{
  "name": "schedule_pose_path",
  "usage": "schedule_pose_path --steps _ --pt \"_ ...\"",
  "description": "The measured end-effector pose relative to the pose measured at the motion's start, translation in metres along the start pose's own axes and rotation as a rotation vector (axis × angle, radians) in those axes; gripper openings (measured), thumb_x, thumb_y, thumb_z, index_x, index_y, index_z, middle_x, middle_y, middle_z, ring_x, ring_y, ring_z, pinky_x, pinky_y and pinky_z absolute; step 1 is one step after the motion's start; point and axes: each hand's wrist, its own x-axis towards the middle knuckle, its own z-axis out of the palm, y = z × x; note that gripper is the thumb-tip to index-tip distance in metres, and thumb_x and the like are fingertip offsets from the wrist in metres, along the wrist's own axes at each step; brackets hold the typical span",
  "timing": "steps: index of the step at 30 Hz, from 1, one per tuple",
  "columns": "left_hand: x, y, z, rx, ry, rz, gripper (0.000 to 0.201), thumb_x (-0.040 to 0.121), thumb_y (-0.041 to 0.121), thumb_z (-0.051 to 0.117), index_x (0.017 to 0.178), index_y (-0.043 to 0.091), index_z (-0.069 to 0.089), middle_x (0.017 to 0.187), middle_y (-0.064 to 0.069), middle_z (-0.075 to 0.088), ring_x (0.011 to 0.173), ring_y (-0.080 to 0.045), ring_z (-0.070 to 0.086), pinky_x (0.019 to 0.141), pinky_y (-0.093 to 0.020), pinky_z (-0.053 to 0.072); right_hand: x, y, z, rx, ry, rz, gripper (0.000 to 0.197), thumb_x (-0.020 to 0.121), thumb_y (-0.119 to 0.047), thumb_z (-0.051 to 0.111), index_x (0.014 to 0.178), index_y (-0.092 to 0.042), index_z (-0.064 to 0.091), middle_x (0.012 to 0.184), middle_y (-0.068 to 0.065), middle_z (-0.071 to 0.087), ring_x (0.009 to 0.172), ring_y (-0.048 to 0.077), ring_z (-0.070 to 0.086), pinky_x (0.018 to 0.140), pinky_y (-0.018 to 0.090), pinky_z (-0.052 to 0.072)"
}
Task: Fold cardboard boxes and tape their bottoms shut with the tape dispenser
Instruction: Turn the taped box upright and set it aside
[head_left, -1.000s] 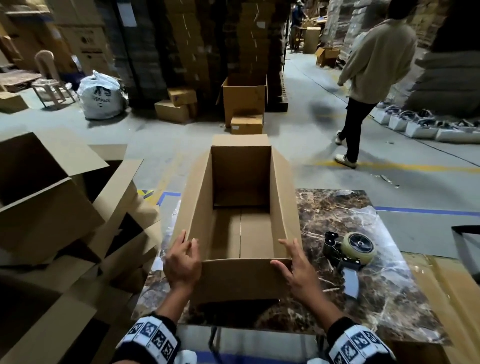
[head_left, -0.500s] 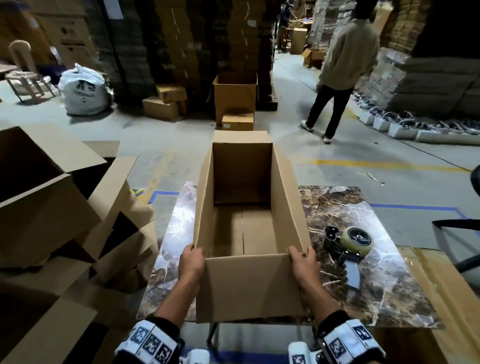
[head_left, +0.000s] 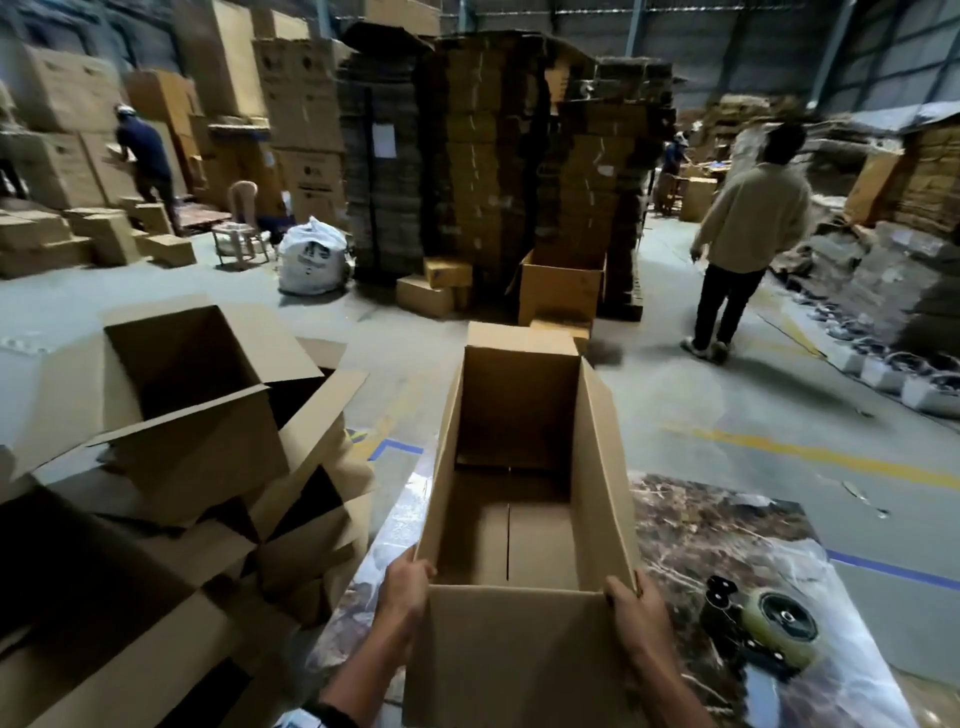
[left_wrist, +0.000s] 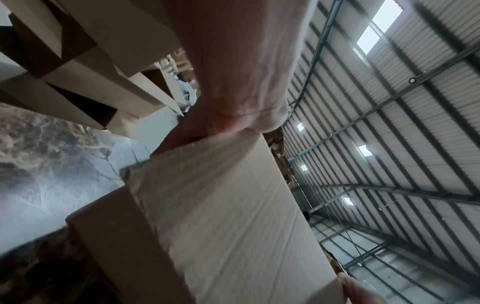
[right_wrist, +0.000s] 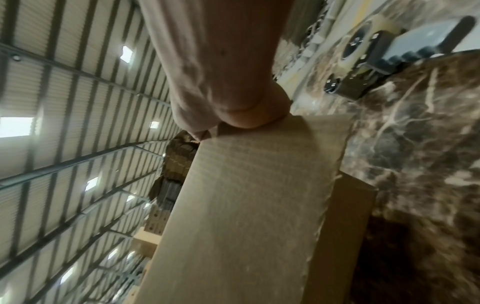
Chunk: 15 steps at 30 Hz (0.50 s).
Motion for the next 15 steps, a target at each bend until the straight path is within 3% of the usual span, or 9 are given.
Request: schedule_pose_path --steps 3,4,6,8,10,12,15 --pt "-0.015 0.008 -0.013 -0.035 0.022 0.048 0.026 0.094 0.01 0.045 0.114 0.006 0.061 0.1 -0.014 0.062 0.088 -0.03 0.059 0.078 -0.041 0.052 -0.005 -0.018 0.004 -0.01 -0.024 -0.084 0.065 0.09 -0.026 0.064 0.149 -0.016 0.04 0.14 0.014 0.053 0.12 0.033 0.055 0.104 0.05 0.045" --pt "-0.02 0.012 -0.018 -0.049 0.036 0.054 0.032 0.093 0.011 0.046 0.123 0.006 0.058 0.103 -0.015 0.061 0.096 -0.036 0.059 0.087 -0.048 0.052 -0.007 -0.025 0.006 -0.007 -0.035 -0.105 0.065 0.09 -0.022 0.065 0.149 -0.016 0.039 0.142 0.015 0.051 0.121 0.034 0.054 0.105 0.051 0.044" --pt "-0.031 0.021 -0.032 -0.104 0.072 0.059 0.04 0.096 0.002 0.044 0.135 0.005 0.05 0.111 -0.016 0.06 0.107 -0.038 0.057 0.097 -0.05 0.047 -0.011 -0.039 0.011 0.019 -0.047 -0.145 0.065 0.088 -0.016 0.067 0.148 -0.015 0.041 0.144 0.016 0.049 0.122 0.034 0.053 0.106 0.049 0.043" --pt "-0.039 0.025 -0.049 -0.145 0.113 0.088 0.043 0.098 -0.001 0.041 0.139 0.007 0.047 0.104 -0.009 0.06 0.1 -0.03 0.057 0.096 -0.047 0.048 -0.018 -0.054 0.02 0.064 -0.084 -0.185 0.073 0.081 -0.019 0.072 0.147 -0.014 0.043 0.145 0.016 0.049 0.123 0.034 0.054 0.107 0.047 0.041" --pt "-0.053 0.032 -0.067 -0.19 0.178 0.144 0.045 0.099 -0.001 0.04 0.142 0.011 0.045 0.096 0.002 0.057 0.09 -0.019 0.057 0.084 -0.038 0.052 -0.03 -0.069 0.03 0.089 -0.129 -0.245 0.082 0.071 -0.027 0.073 0.147 -0.015 0.044 0.146 0.015 0.049 0.124 0.034 0.053 0.108 0.046 0.04" --pt "-0.062 0.036 -0.084 -0.227 0.248 0.181 0.047 0.099 -0.001 0.04 0.143 0.016 0.044 0.098 0.006 0.056 0.089 -0.013 0.057 0.075 -0.028 0.051 -0.042 -0.084 0.04 0.105 -0.172 -0.307 0.08 0.073 -0.028 0.071 0.148 -0.019 0.043 0.145 0.015 0.049 0.122 0.036 0.053 0.107 0.048 0.041" --pt "-0.079 0.035 -0.115 -0.264 0.369 0.232 0.05 0.099 0.004 0.045 0.147 0.016 0.041 0.106 0.003 0.054 0.101 -0.023 0.058 0.094 -0.046 0.05 -0.061 -0.1 0.062 0.126 -0.286 -0.413 0.067 0.089 -0.019 0.067 0.149 -0.024 0.038 0.147 0.015 0.046 0.124 0.039 0.051 0.103 0.054 0.044"
